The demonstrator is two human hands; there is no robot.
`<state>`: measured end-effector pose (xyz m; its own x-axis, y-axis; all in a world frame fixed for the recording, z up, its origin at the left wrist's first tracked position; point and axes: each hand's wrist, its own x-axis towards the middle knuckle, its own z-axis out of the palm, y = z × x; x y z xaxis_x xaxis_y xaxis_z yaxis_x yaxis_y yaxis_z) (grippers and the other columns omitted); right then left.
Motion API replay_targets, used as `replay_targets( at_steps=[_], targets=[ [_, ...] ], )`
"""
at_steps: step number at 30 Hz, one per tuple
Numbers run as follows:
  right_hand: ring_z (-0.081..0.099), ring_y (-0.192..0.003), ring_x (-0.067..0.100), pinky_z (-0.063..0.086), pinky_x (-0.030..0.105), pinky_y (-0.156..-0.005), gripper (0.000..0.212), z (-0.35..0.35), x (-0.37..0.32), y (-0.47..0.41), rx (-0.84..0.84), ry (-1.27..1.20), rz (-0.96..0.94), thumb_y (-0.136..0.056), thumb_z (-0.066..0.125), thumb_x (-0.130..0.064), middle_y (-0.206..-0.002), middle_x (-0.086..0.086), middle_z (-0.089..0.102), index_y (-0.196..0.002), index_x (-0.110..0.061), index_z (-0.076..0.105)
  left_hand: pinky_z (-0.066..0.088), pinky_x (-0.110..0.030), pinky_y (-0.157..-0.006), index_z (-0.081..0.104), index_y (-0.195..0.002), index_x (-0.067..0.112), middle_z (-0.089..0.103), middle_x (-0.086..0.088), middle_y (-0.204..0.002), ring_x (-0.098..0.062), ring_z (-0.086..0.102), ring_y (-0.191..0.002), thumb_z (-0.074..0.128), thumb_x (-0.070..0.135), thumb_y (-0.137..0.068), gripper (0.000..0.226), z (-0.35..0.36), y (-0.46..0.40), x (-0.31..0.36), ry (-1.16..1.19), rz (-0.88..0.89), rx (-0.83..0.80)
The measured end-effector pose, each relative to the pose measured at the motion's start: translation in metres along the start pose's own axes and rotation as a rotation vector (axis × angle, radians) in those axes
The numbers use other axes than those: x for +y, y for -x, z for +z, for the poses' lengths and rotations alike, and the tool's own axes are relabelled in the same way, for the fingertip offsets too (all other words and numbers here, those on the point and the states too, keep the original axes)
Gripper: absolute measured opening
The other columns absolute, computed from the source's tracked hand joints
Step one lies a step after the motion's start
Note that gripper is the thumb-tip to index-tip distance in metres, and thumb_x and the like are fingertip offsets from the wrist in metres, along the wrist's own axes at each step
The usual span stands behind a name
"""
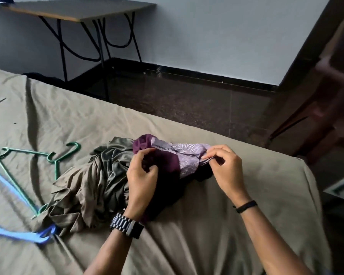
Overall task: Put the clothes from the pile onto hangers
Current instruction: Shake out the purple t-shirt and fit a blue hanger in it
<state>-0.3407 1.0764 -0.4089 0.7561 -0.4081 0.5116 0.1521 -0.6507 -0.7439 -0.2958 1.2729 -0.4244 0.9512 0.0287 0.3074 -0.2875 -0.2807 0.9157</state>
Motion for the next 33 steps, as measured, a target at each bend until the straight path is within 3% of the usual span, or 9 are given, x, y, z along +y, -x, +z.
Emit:
replay_targets(
  at_steps=[3,5,8,11,15,20,24,27,33],
  targets=[
    [0.061,-0.081,0.000,0.049,0.017,-0.078,0.039,-0.021,0.012,0.005,-0.066,0.028,0.086,-0.074,0.051,0.018,-0.090,-0.004,0.063,-0.077,-0.013,0.074,0.044,-0.026,-0.076,0.061,-0.099,0.025,0.062,-0.005,-0.097,-0.014,0.055,-0.084,0.048,0.002,-0.066,0.042,0.007,0.001,0.003,0.385,-0.262,0.059],
    [0.064,-0.067,0.007,0.057,0.028,-0.061,0.042,-0.032,0.025,0.011,-0.390,0.095,0.303,-0.082,0.045,0.013,-0.099,0.004,0.064,-0.092,-0.019,0.071,0.045,-0.027,-0.071,0.057,-0.099,0.021,0.058,-0.006,-0.088,-0.013,0.053,-0.076,0.052,0.008,-0.075,0.029,0.015,0.007,0.004,0.551,-0.499,0.032],
    [0.066,-0.064,0.016,0.049,0.021,-0.053,0.033,-0.037,0.033,0.019,-0.524,0.216,0.357,-0.087,0.048,0.000,-0.095,0.000,0.062,-0.099,-0.020,0.071,0.052,-0.035,-0.075,0.063,-0.092,0.010,0.065,-0.006,-0.080,-0.017,0.062,-0.076,0.058,0.013,-0.089,0.007,0.025,0.023,0.009,0.592,-0.741,-0.138],
    [0.063,-0.071,0.006,0.051,0.029,-0.071,0.015,-0.032,0.019,0.018,-0.402,0.048,0.397,-0.091,0.059,-0.028,-0.075,-0.017,0.067,-0.087,-0.025,0.072,0.049,-0.037,-0.096,0.064,-0.111,0.008,0.069,-0.006,-0.105,-0.019,0.063,-0.098,0.063,0.007,-0.086,0.025,0.034,0.036,0.013,0.442,-0.628,-0.263],
    [0.066,-0.097,0.009,0.049,0.030,-0.087,0.054,-0.013,-0.001,0.005,-0.528,-0.179,0.501,-0.074,0.058,-0.068,-0.095,-0.007,0.073,-0.098,-0.022,0.073,0.045,-0.015,-0.092,0.056,-0.118,0.027,0.066,0.009,-0.107,0.001,0.060,-0.099,0.055,-0.008,-0.088,0.046,0.045,0.054,0.032,0.342,-0.421,-0.516],
    [0.064,-0.091,0.018,0.050,0.034,-0.089,0.014,-0.018,0.008,0.000,-0.505,-0.275,0.559,-0.090,0.060,-0.009,-0.095,0.008,0.070,-0.099,-0.003,0.069,0.047,-0.020,-0.084,0.061,-0.116,0.032,0.068,0.006,-0.091,-0.004,0.059,-0.086,0.058,0.004,-0.090,0.038,0.048,0.061,0.034,0.282,-0.314,-0.807],
    [0.067,-0.074,0.011,0.051,0.018,-0.061,0.019,-0.050,0.003,0.002,-0.336,-0.766,0.718,-0.096,0.046,-0.001,-0.080,0.003,0.071,-0.098,-0.001,0.065,0.044,-0.015,-0.052,0.061,-0.087,0.014,0.058,-0.002,-0.072,-0.007,0.055,-0.058,0.051,0.008,-0.095,0.015,0.052,0.051,0.045,0.293,-0.359,-0.444],
    [0.068,-0.074,0.010,0.053,0.019,-0.062,0.021,-0.073,-0.005,0.001,-0.275,-0.921,0.702,-0.096,0.044,-0.002,-0.085,0.006,0.072,-0.101,0.000,0.065,0.046,-0.022,-0.041,0.052,-0.084,0.011,0.058,-0.008,-0.075,-0.015,0.058,-0.052,0.047,0.015,-0.098,0.015,0.056,0.033,0.054,0.363,-0.485,-0.284],
    [0.067,-0.073,0.011,0.053,0.019,-0.064,0.019,-0.103,-0.029,-0.005,-0.174,-1.039,0.599,-0.093,0.047,0.000,-0.079,0.006,0.071,-0.090,-0.003,0.065,0.032,-0.023,-0.049,0.053,-0.103,0.013,0.065,-0.012,-0.089,-0.015,0.057,-0.045,0.023,0.067,-0.092,0.062,0.086,0.001,0.093,0.338,-0.837,-0.816]
  ],
)
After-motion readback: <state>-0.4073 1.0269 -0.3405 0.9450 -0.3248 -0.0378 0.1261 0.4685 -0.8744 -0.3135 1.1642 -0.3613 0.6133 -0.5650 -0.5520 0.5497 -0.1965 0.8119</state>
